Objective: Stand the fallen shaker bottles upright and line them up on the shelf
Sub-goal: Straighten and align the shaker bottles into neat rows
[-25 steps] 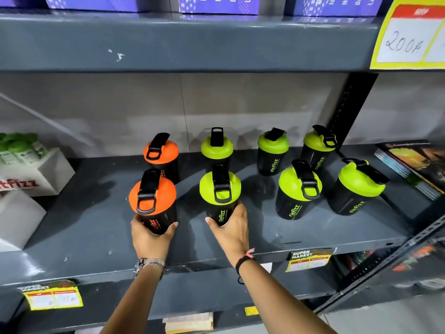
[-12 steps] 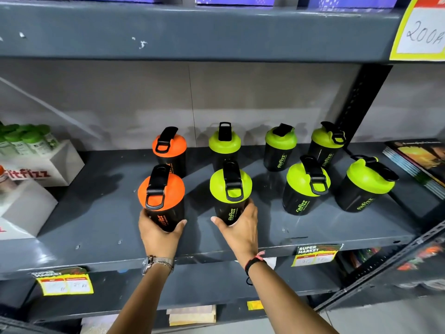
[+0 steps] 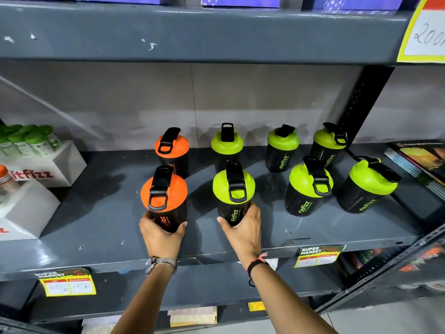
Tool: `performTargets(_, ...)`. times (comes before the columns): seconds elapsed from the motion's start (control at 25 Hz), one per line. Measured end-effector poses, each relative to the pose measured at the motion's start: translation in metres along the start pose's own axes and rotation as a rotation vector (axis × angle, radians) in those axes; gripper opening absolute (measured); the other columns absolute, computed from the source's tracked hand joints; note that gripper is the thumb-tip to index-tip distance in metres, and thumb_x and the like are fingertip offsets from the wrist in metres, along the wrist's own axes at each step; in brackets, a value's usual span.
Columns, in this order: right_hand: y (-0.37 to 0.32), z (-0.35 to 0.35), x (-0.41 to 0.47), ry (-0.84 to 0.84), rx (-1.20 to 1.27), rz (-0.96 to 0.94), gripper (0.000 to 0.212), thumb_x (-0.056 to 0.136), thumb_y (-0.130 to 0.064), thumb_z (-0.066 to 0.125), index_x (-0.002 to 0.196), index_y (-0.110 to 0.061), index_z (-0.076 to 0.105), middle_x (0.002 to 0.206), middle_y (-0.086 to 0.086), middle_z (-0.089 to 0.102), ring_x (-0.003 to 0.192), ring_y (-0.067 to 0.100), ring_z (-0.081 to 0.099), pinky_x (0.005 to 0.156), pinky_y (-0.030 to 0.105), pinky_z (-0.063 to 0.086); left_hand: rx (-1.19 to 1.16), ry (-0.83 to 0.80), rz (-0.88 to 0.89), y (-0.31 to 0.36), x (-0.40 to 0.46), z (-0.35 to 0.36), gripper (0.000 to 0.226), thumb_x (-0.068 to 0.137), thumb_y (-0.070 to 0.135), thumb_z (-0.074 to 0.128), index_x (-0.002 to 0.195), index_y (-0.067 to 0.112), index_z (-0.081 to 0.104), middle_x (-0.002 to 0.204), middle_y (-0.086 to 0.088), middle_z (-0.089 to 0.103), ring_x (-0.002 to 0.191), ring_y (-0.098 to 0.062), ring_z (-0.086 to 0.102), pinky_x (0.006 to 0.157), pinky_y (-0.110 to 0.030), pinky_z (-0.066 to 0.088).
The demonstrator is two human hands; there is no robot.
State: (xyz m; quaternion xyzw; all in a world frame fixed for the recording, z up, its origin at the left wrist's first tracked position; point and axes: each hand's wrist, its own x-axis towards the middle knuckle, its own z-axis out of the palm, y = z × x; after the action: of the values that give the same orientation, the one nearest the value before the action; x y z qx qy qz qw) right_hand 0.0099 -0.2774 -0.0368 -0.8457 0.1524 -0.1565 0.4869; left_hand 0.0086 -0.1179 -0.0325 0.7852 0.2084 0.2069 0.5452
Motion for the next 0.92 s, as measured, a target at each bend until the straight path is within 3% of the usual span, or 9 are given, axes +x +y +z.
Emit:
performTargets(0.16,-0.0001,-0.0004,-0.0004,0.0,0.0,-0.002,0.071,0.061,-0.027,0.082,0.117,-0.006,0.043,0.115,0.014,0.051,0.114,0.031,0.049,0.092,0.041,0.046,-0.013,0.007,-0.026,-0.0002,0.0001,0.0,0.07,0.054,0.0,0.083,0.111,0.0,0.042,0.114,-0.029,0.049,0.104,-0.044,0.052,0.089,-0.057,0.047)
performTargets(0.56,0.0001,-0.0024,-0.0009,-0.012,-0.003,0.001,0.071,0.061,-0.027,0.082,0.116,-0.005,0.043,0.116,0.014,0.051,0.113,0.031,0.049,0.092,0.04,0.047,-0.016,0.037,-0.045,0.0031,-0.0009,-0.0009,0.07,0.057,-0.004,0.08,0.114,-0.003,0.04,0.119,-0.029,0.045,0.112,-0.042,0.046,0.098,-0.052,0.042)
performTargets(0.92,-0.0008,-0.0023,-0.0007,-0.013,-0.003,0.005,0.067,0.061,-0.026,0.082,0.111,-0.003,0.046,0.111,0.015,0.052,0.11,0.031,0.05,0.093,0.04,0.045,0.002,0.021,-0.026,0.0028,-0.0001,-0.0012,0.07,0.056,-0.004,0.08,0.113,-0.007,0.04,0.116,-0.032,0.048,0.112,-0.045,0.046,0.096,-0.058,0.041)
